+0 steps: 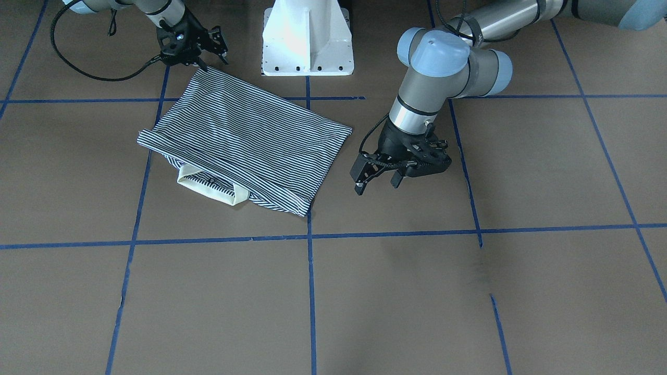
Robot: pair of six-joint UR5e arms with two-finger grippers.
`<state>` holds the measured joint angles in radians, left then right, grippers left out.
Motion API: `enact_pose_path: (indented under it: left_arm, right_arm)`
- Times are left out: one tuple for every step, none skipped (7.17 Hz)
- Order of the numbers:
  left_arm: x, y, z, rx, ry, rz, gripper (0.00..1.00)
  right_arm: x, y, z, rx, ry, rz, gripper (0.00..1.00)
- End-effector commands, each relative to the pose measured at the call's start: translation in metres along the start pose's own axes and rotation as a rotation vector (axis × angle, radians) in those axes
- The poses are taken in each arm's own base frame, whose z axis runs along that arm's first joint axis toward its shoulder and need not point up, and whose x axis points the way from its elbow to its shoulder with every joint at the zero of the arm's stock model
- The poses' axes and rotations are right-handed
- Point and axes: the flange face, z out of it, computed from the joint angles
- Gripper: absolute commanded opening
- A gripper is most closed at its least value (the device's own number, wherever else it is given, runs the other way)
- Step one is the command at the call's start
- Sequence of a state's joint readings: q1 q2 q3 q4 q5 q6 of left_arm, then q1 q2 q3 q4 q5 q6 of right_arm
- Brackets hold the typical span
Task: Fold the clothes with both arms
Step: 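Drag the side edge with the right gripper while the left gripper lowers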
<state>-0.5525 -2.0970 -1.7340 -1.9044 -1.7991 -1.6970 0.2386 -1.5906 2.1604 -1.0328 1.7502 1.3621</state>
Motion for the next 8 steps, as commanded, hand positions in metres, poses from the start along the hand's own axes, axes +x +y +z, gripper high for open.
enact_pose_path:
  left_arm:
    - [-0.018,0.085,0.022,-0.085,-0.093,-0.135,0.92]
    - [-0.024,0.11,0.035,-0.074,-0.11,-0.144,0.89]
    - [-0.024,0.113,0.036,-0.071,-0.11,-0.142,0.89]
    - [-0.025,0.113,0.039,-0.069,-0.116,-0.142,0.86]
    - [-0.025,0.113,0.04,-0.069,-0.117,-0.142,0.83]
    - [-0.024,0.113,0.04,-0.068,-0.116,-0.143,0.78]
    - [-0.025,0.113,0.04,-0.067,-0.117,-0.142,0.74]
    - [-0.025,0.113,0.04,-0.068,-0.116,-0.143,0.68]
  right_arm:
    - [-0.01,-0.043,-0.018,0.122,-0.028,0.027,1.0]
    - [-0.017,-0.051,-0.022,0.135,-0.043,0.03,1.0]
    - [-0.019,-0.054,-0.022,0.141,-0.042,0.032,1.0]
    - [-0.014,-0.056,-0.015,0.142,-0.027,0.035,1.0]
    - [-0.013,-0.057,-0.016,0.145,-0.026,0.037,1.0]
    - [-0.013,-0.059,-0.017,0.147,-0.026,0.039,1.0]
    - [-0.012,-0.06,-0.018,0.147,-0.026,0.04,1.0]
    - [-0.012,-0.061,-0.018,0.147,-0.028,0.041,1.0]
